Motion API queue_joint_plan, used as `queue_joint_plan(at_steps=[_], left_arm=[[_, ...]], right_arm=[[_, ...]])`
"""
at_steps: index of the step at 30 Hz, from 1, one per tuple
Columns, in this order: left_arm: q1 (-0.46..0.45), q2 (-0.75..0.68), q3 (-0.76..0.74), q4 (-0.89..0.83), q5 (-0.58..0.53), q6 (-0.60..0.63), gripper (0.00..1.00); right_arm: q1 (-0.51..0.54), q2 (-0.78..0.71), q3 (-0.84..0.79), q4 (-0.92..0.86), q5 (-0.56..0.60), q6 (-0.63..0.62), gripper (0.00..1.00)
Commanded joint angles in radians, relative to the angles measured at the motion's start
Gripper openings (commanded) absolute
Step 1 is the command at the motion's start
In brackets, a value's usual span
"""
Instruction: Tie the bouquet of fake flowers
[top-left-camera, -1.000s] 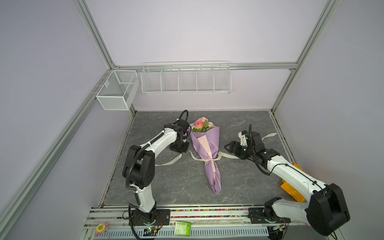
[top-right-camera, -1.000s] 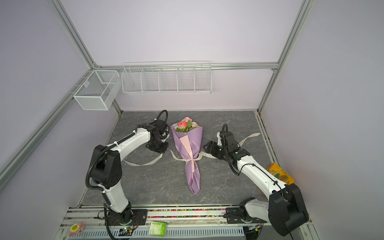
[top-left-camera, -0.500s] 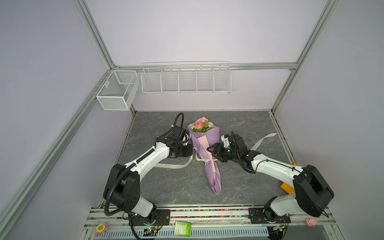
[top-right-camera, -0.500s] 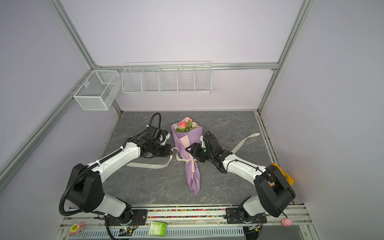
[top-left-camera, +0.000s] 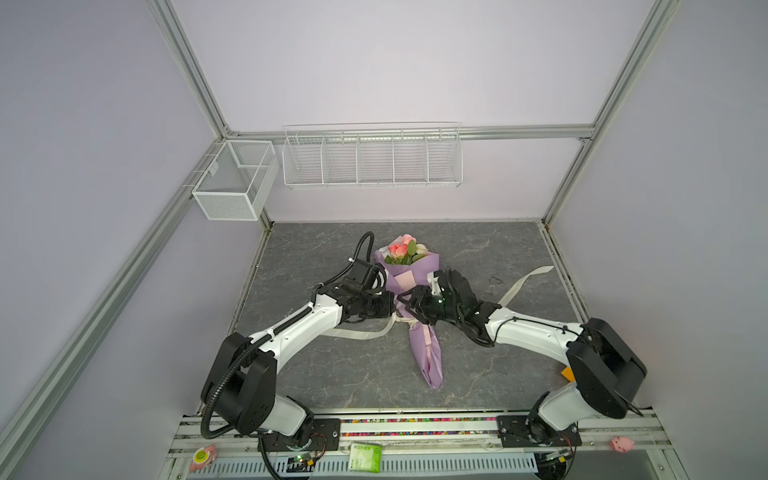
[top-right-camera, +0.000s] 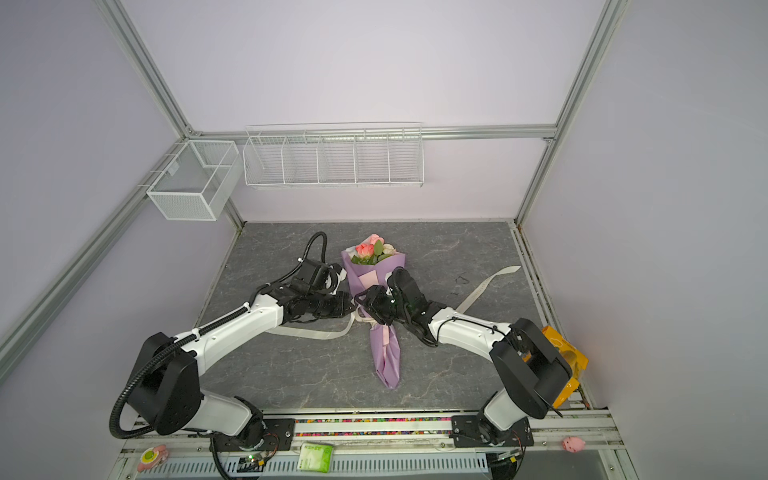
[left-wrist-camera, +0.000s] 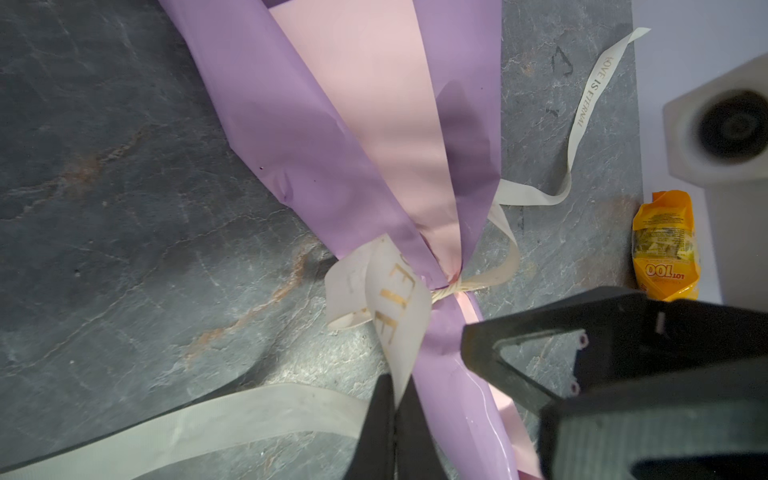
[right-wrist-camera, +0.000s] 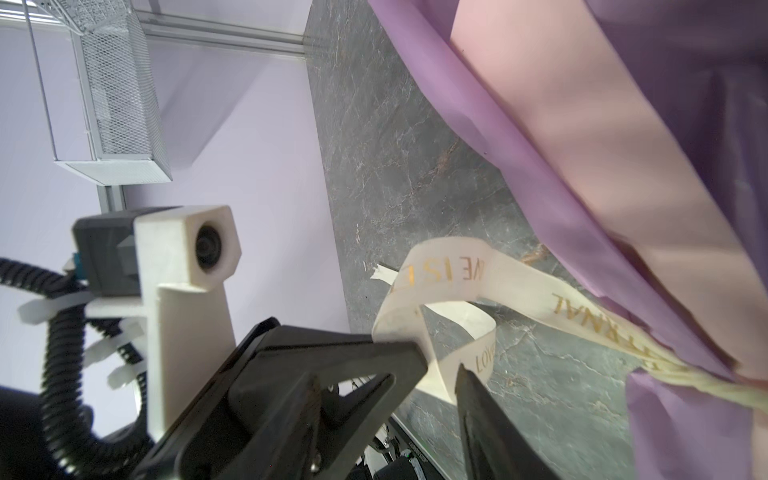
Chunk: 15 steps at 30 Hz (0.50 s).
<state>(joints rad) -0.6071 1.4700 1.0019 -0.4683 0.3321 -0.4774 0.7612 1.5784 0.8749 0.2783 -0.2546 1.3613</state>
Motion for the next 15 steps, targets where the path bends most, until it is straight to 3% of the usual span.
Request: queue_joint_plan(at_steps=[1,10,15], left_arm=[[-0.003,-0.016,0.012,-0.006,-0.01,0.013,0.03],[-0.005,-0.023,0.006,0.018,-0.006,0.012,0.04],[-0.006,-0.017,0.038,-0.056,-0.011,0.099,0.05]], right_arm=[[0.006,0.034,0.037,0.052,0.016,0.074,0.54],[0.015,0.093,0.059,0.081,0.042,0.129,0.46],[0.016,0.118,0.076,0.061,0.044,0.125,0.37]])
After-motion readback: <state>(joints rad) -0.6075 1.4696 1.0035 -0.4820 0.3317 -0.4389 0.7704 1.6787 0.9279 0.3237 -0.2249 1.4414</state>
